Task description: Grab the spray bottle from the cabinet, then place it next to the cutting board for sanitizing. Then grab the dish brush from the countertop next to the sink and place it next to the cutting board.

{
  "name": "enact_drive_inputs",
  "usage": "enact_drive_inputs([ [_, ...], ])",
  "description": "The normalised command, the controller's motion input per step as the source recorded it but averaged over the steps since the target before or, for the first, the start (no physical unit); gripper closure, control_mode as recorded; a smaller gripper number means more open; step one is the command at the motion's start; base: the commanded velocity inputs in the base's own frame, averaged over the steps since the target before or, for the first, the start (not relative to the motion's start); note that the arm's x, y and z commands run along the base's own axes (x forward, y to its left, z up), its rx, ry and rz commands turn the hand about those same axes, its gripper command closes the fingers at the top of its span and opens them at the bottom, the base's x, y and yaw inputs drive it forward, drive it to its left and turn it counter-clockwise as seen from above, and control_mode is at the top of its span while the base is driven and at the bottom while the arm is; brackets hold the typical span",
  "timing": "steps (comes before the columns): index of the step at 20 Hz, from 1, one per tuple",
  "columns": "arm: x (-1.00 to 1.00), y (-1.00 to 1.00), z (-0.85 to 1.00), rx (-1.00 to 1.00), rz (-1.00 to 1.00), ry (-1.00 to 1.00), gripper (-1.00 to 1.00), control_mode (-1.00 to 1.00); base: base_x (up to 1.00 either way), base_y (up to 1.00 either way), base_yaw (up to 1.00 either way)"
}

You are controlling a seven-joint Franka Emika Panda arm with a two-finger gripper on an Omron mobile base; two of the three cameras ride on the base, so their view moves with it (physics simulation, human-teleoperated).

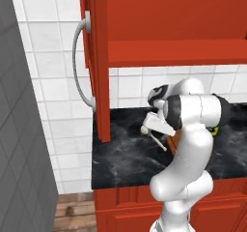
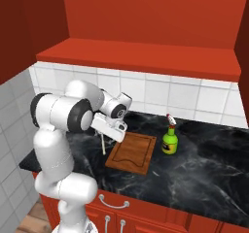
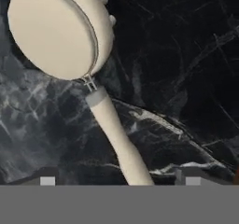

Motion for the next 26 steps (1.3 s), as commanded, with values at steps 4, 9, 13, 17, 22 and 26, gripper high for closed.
enact_drive_inputs([
  [4,-0.74,0.00,0.45,0.00,0.00,-0.26,-1.00,-1.00,0.00,0.00,0.00],
  [9,-0.73,0.00,0.82,0.00,0.00,-0.27,-1.00,-1.00,0.00,0.00,0.00],
  [13,-0.99,0.00,0.89,0.00,0.00,-0.29,-1.00,-1.00,0.00,0.00,0.00],
  [17,-1.00,0.00,0.99,0.00,0.04,-0.26,-1.00,-1.00,0.00,0.00,0.00],
  [22,-1.00,0.00,0.91,0.00,0.05,-0.31,-1.00,-1.00,0.00,0.00,0.00],
  [26,-1.00,0.00,1.00,0.00,0.06,-0.34,-1.00,-1.00,0.00,0.00,0.00],
])
